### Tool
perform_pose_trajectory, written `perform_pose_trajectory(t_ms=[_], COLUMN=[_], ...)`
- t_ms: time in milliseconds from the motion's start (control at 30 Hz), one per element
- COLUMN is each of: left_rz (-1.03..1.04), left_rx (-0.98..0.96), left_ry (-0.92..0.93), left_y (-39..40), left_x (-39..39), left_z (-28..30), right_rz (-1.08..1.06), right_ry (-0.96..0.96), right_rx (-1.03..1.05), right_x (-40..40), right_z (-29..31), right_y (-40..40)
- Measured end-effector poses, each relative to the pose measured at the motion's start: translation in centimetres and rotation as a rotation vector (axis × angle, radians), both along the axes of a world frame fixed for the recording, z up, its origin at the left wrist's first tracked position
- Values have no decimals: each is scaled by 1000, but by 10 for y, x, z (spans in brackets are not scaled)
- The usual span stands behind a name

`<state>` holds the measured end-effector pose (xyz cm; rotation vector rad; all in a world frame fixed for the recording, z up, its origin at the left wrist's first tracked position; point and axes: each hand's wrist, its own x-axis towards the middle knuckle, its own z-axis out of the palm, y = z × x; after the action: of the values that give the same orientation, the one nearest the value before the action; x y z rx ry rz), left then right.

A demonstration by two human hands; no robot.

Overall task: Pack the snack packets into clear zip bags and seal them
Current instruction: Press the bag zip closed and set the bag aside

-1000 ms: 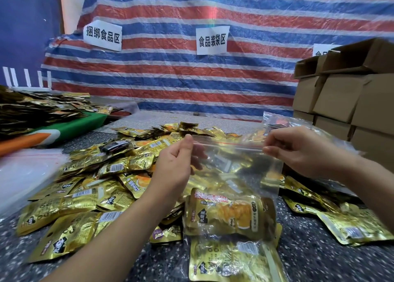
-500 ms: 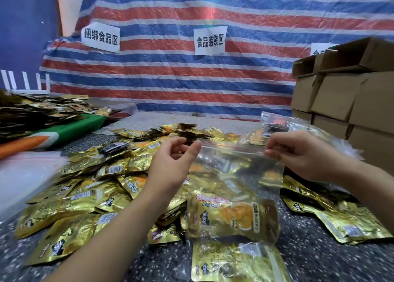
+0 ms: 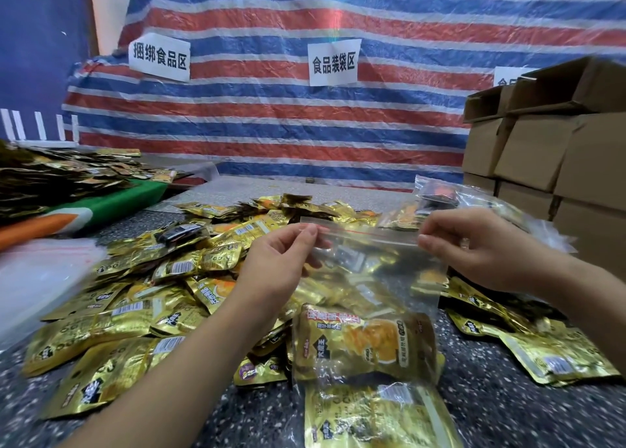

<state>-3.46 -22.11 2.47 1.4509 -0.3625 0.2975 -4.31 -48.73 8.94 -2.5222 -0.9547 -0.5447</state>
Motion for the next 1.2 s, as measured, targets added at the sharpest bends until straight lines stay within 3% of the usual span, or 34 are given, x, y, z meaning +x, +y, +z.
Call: perform_pose_trajectory(t_ms=[167, 433, 567, 667, 800, 933, 1067, 1200], left_rz=[-4, -136, -220, -197, -195, -187, -234, -207], left_rx=[-8, -53, 140, 57, -84, -156, -255, -253], left_ry=[-29, 56, 132, 165, 212, 190, 226, 215], left_y=[-1, -3, -4, -6, -6, -4, -2, 2], left_x=[0, -2, -1, -3, -2, -2, 0, 4], left_z=[-2, -3, -9, -10, -5, -3, -1, 0], right_rz=[66, 53, 33, 37, 6, 135, 234, 173], right_ry=[4, 3, 193, 423, 725, 946, 915, 881], right_rx=[43, 282, 649, 840, 684, 616, 510, 648], right_x=[-4, 3, 11, 14, 7, -6, -15, -18], right_z=[0, -12, -22, -40, -71, -83, -81, -77], right_y=[19, 36, 36, 28, 20, 20, 27, 26])
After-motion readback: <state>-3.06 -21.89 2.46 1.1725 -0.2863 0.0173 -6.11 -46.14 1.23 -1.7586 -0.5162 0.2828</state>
